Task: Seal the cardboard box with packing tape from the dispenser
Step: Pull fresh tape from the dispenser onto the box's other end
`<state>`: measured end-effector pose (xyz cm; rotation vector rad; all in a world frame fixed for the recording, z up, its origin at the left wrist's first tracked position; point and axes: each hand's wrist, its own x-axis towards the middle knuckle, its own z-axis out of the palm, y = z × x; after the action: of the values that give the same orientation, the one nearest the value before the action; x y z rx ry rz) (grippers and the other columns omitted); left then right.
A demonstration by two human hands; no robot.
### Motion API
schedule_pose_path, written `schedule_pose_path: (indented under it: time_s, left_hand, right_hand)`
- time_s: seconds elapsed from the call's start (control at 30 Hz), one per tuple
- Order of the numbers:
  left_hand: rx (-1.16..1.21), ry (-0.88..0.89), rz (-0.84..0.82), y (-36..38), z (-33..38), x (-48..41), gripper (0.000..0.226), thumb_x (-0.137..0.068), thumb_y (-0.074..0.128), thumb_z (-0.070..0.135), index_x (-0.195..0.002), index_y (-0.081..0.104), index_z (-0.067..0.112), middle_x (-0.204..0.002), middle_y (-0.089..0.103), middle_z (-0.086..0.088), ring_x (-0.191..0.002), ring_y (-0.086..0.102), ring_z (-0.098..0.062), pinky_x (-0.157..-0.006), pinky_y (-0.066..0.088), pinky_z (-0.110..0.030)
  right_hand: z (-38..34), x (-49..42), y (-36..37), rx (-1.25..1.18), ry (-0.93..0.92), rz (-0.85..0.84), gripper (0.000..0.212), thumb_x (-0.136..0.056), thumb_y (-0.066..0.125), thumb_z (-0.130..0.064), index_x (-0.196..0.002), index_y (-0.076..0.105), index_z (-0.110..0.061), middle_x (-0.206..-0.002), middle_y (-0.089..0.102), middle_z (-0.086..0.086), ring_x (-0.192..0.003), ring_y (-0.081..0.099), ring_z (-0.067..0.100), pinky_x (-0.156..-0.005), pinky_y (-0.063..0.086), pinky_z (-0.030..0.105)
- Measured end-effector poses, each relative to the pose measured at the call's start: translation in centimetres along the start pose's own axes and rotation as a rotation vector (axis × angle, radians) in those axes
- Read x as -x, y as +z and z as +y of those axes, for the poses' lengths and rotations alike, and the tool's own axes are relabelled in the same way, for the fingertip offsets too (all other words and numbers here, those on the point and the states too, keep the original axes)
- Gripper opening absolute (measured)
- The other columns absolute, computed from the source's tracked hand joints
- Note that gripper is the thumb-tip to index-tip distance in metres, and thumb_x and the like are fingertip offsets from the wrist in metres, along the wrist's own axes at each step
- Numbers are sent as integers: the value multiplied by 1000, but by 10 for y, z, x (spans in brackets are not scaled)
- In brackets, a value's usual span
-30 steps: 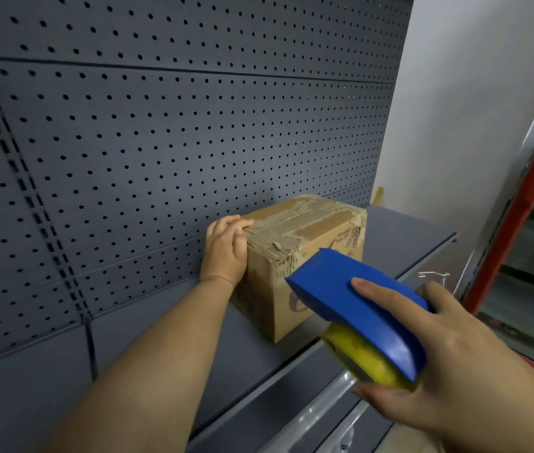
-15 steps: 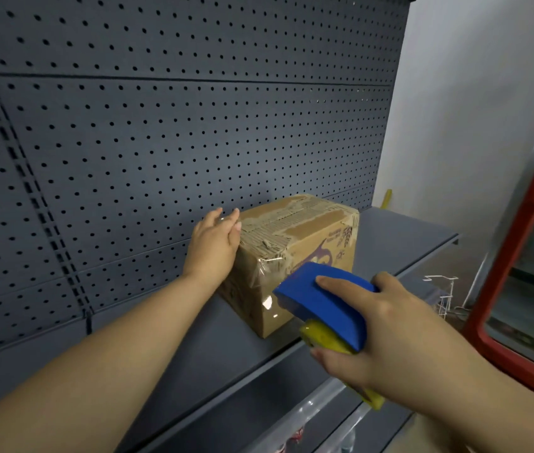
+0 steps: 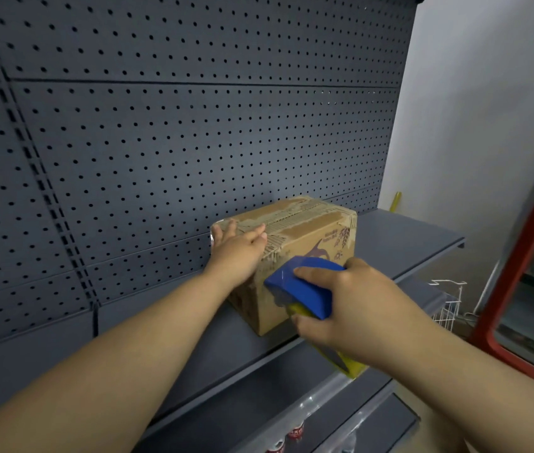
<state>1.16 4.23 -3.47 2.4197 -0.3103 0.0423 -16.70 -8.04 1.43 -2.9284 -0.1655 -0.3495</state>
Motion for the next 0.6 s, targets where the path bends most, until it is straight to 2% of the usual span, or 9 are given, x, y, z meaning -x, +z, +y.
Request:
schedule_pose_path:
  time_s: [0.17, 0.23, 0.3, 0.37, 0.47, 0.53, 0.6]
  left_hand:
    - [-49, -18, -17, -1, 0, -2, 47, -95, 23, 47, -141, 32, 42, -160, 3, -6, -145, -16, -32, -116, -7, -45]
    - [-26, -19, -19, -1, -1, -2, 47, -95, 22, 47, -141, 32, 42, -160, 3, -5, -145, -17, -30, -116, -6, -45]
    - [20, -11, 18, 1, -2, -3, 48, -96, 22, 47, -141, 34, 38, -160, 3, -7, -145, -16, -29, -116, -4, -44]
    - [82, 13, 137, 7, 0, 1, 51, -97, 22, 47, -138, 45, 26, -159, 12, -10, -147, -8, -29, -117, 2, -42]
    - [297, 118, 405, 24, 2, 16, 57, -94, 29, 50, -121, 63, 13, -149, 39, -11, -145, 18, -29, -118, 17, -41]
    - [489, 130, 469, 30, 6, 27, 72, -86, 26, 65, -118, 65, 13, -146, 44, -5, -144, 23, -26, -116, 22, -45]
    - [519, 132, 453, 31, 7, 30, 85, -75, 24, 74, -117, 66, 13, -150, 39, -1, -145, 20, -23, -116, 21, -46]
  right_hand:
    - [2, 7, 8, -91, -75, -115, 41, -71, 56, -50, -107, 59, -30, -80, 58, 2, -78, 50, 17, -76, 51, 33]
    - [13, 11, 21, -8, -52, -89, 42, -75, 53, -50, -114, 54, -35, -84, 50, -2, -77, 45, 16, -76, 51, 30]
    - [30, 13, 23, -1, 39, 16, 54, -76, 52, -54, -128, 41, -44, -90, 41, -1, -74, 39, 15, -73, 44, 23]
    - [45, 13, 17, -44, 79, 102, 64, -73, 53, -60, -133, 34, -48, -91, 39, -1, -71, 40, 13, -69, 36, 20]
    - [60, 10, 6, -69, 85, 198, 67, -69, 53, -62, -132, 34, -50, -87, 40, -1, -72, 42, 14, -68, 34, 21]
    - [65, 8, 1, -88, 91, 241, 67, -68, 53, -62, -131, 36, -49, -81, 39, -3, -71, 41, 13, -68, 33, 22]
    - [71, 8, -3, -105, 89, 276, 68, -65, 54, -63, -130, 38, -49, -77, 35, -8, -70, 40, 12, -67, 33, 22]
